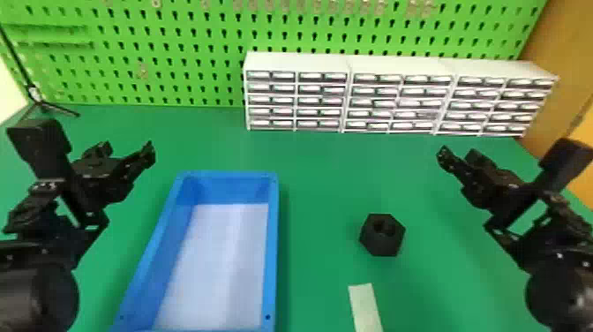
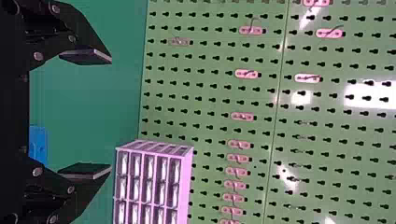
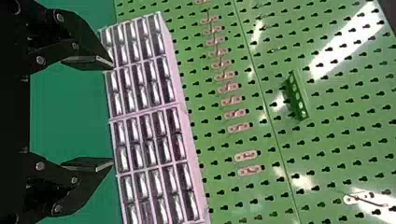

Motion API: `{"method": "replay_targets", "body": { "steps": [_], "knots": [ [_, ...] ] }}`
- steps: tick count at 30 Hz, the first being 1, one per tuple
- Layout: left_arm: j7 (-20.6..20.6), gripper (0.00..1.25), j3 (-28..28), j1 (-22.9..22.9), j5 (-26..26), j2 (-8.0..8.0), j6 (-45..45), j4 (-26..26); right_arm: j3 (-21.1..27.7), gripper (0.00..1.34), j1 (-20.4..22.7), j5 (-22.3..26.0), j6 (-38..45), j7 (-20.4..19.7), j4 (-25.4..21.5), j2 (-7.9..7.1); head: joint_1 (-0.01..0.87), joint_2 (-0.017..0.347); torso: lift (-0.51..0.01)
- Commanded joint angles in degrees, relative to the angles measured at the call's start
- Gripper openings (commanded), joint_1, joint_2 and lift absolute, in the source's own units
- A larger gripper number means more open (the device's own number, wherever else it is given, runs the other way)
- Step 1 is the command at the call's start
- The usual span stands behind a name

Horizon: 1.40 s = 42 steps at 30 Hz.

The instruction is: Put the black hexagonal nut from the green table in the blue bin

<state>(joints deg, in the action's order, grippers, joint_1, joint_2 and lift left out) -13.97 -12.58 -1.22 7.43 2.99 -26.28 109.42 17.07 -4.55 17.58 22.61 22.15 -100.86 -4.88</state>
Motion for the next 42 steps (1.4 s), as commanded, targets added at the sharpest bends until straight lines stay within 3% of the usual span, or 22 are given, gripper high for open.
{"method": "replay_targets", "body": {
  "steps": [1,9,24,30,35,42],
  "knots": [
    [0.0,0.82,-0.25,0.07,0.13,0.0,0.0,0.0,0.6,0.81,0.07,-1.94,5.16,0.0,-3.03,0.31,0.692,0.008,-0.097],
    [0.0,0.82,-0.6,0.25,0.22,0.0,0.0,0.09,0.6,0.81,0.77,-3.61,18.08,-0.44,-9.09,-0.48,0.692,0.008,-0.097],
    [-0.35,0.82,-1.39,0.51,0.48,0.0,0.0,0.09,0.86,0.82,2.09,-8.27,40.58,-1.23,-21.57,-0.57,0.692,0.008,-0.097],
    [-0.53,0.82,-1.75,0.6,0.66,0.0,0.0,0.09,0.6,0.81,2.27,-9.67,46.56,-1.23,-24.3,-0.57,0.692,0.008,-0.097],
    [-0.71,0.82,-1.83,0.6,0.66,0.0,0.0,0.09,-1.16,0.82,1.74,-13.89,53.41,-1.23,-27.64,-0.57,0.692,0.008,-0.097],
    [-0.79,0.82,-1.92,0.69,0.66,0.09,0.0,0.09,-2.48,0.81,0.95,-14.86,59.57,-1.23,-28.6,-0.92,0.692,0.008,-0.097]
  ]
}}
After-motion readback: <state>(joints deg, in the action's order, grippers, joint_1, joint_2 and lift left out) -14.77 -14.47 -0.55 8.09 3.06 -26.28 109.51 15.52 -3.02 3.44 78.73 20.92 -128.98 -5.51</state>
